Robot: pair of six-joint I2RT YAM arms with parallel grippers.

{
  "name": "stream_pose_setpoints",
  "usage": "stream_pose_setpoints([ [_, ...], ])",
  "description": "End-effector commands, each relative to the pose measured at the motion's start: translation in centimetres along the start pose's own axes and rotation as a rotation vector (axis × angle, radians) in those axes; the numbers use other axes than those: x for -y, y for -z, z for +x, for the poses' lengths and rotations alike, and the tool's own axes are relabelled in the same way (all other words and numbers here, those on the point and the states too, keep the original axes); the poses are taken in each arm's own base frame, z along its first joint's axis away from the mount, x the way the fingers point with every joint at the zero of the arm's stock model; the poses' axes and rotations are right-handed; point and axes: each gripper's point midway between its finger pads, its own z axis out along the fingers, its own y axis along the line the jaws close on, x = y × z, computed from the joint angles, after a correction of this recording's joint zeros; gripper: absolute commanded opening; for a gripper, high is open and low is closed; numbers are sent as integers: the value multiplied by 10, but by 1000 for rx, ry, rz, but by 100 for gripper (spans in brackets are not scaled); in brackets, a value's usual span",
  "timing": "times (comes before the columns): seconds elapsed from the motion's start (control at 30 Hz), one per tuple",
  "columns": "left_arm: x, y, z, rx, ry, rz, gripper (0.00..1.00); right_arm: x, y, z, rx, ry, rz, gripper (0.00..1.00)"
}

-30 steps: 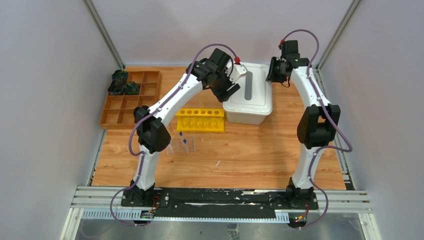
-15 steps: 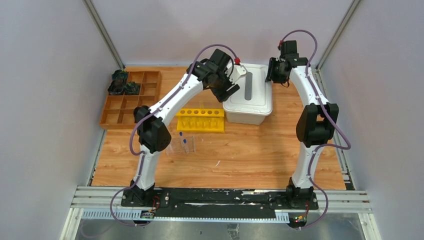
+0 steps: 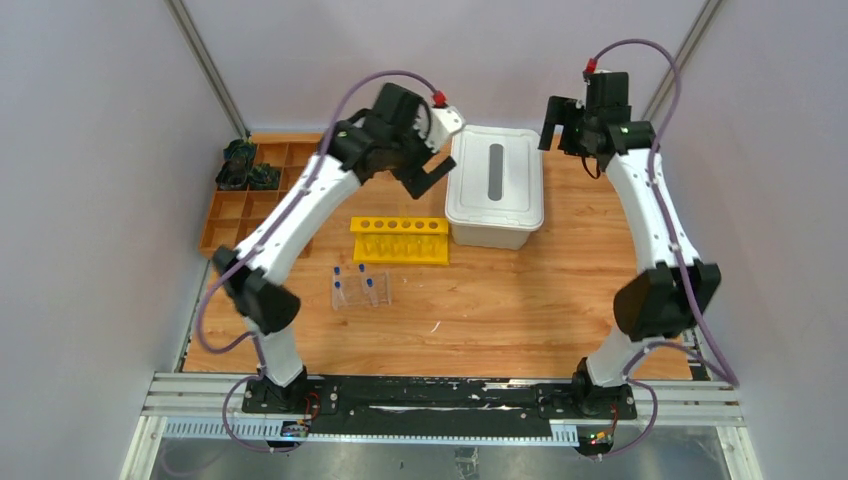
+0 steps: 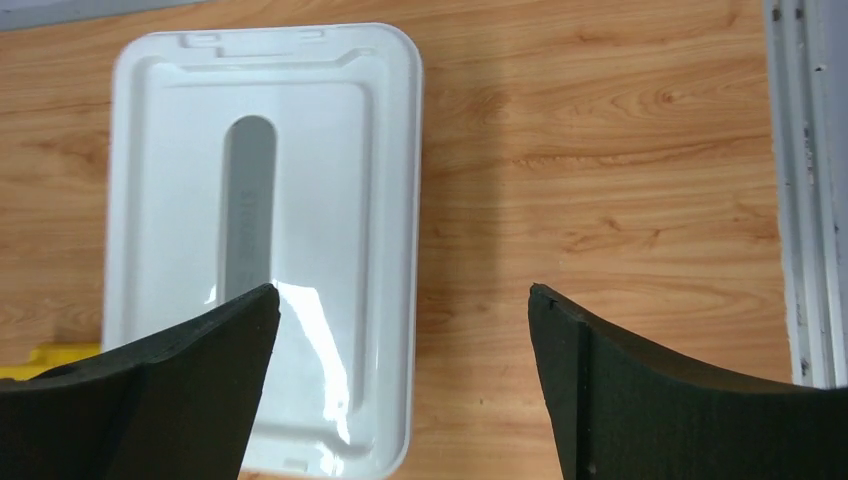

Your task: Organize the chemistry lab equipment

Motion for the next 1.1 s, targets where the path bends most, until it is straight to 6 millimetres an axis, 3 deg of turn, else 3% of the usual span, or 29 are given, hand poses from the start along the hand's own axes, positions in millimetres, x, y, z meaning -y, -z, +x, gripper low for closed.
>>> stream_pose_setpoints([
  [0.0,-23,94,11,108,74,-117,100,-9,66,1,110,9,-21,97],
  [0.03,-25,112,25,112,93,-138,100,-9,80,9,122,4,-30,98],
  [0.1,-22,127,56,95,129,-146,100,-8,90,35,116,0,-39,98],
  [0.27,-42,158,139,161,305,-286,100,11,95,93,264,79,10,99],
  [0.3,-43,155,163,162,336,-324,100,18,97,102,308,91,27,99],
  [0.43,-53,152,220,200,374,-490,100,43,101,138,411,63,86,99],
  [0.6,-43,114,273,156,385,-499,100,77,91,178,433,49,220,99],
  [0.63,-44,108,286,144,415,-502,100,77,91,176,463,34,220,100],
  [0.7,-37,91,298,141,443,-473,100,72,85,175,488,94,188,100],
  [0.87,-41,67,317,169,468,-522,100,90,66,193,512,102,280,100],
  [1.07,-53,57,313,330,527,-600,100,108,56,206,603,109,364,100],
])
